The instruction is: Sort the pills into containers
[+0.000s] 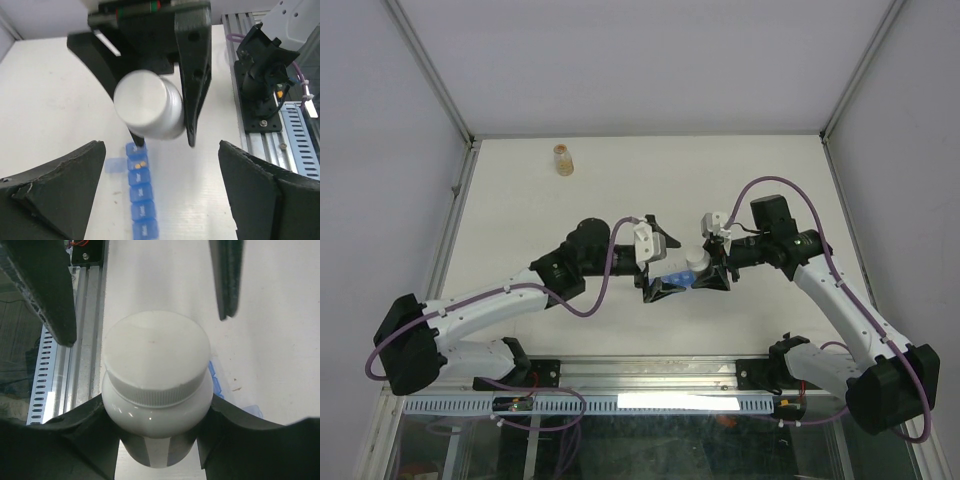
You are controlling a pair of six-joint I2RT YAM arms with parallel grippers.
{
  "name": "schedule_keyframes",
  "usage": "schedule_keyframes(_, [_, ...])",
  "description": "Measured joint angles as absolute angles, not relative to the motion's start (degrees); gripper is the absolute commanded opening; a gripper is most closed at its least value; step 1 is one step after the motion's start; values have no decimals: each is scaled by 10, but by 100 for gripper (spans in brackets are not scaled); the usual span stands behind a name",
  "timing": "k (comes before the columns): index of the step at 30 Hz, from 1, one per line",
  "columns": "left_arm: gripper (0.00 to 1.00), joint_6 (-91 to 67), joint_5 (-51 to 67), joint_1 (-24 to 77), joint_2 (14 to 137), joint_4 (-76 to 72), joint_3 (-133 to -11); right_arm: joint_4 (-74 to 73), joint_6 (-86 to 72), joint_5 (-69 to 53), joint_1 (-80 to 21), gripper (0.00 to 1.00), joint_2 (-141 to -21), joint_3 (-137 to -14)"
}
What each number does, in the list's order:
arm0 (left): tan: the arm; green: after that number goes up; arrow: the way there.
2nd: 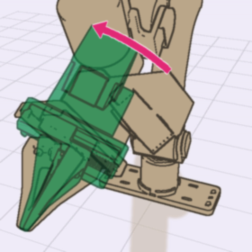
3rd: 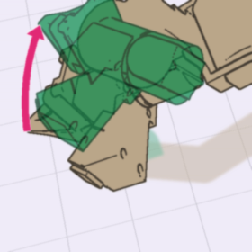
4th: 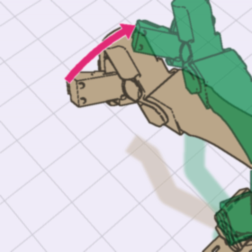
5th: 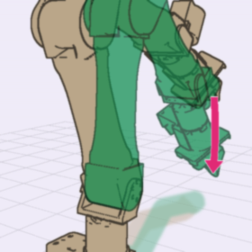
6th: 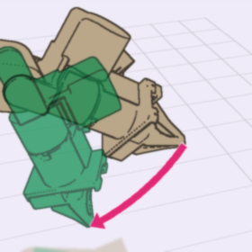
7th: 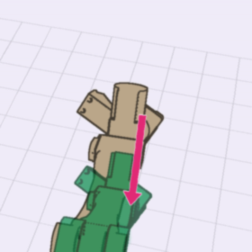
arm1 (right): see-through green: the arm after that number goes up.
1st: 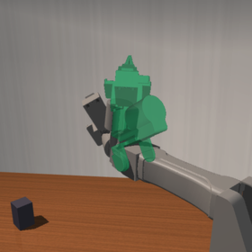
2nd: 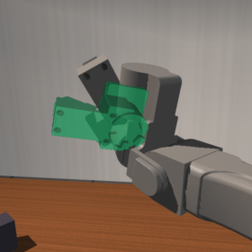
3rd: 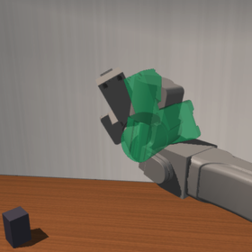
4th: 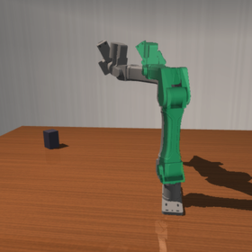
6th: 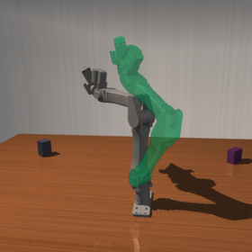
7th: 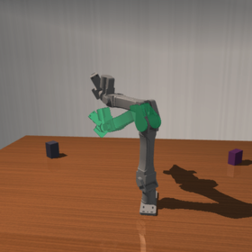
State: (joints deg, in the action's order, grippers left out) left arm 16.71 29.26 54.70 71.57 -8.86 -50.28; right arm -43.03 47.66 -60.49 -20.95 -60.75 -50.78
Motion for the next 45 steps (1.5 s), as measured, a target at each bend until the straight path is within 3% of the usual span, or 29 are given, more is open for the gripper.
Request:
schedule_keyframes(7, [98,-20,195,547,610,-172,-394,-427,474,-605,-209,0,-608,-508])
schedule_keyframes(11, [83,-140,146,547,581,-202,-391,-427,474,-605,-209,0,-608,-508])
schedule_keyframes(15, [80,-205,69,569,584,-170,-404,-427,473,-605,-209,0,-608,-508])
schedule_keyframes(23, [76,-218,-83,670,668,-51,-531,-427,469,-605,-209,0,-608,-508])
schedule_keyframes(36, [65,-200,-130,675,735,0,-584,-427,468,-605,-209,0,-608,-508])
schedule_keyframes(45, [45,-197,-128,675,746,4,-596,-425,467,-604,-209,0,-608,-508])
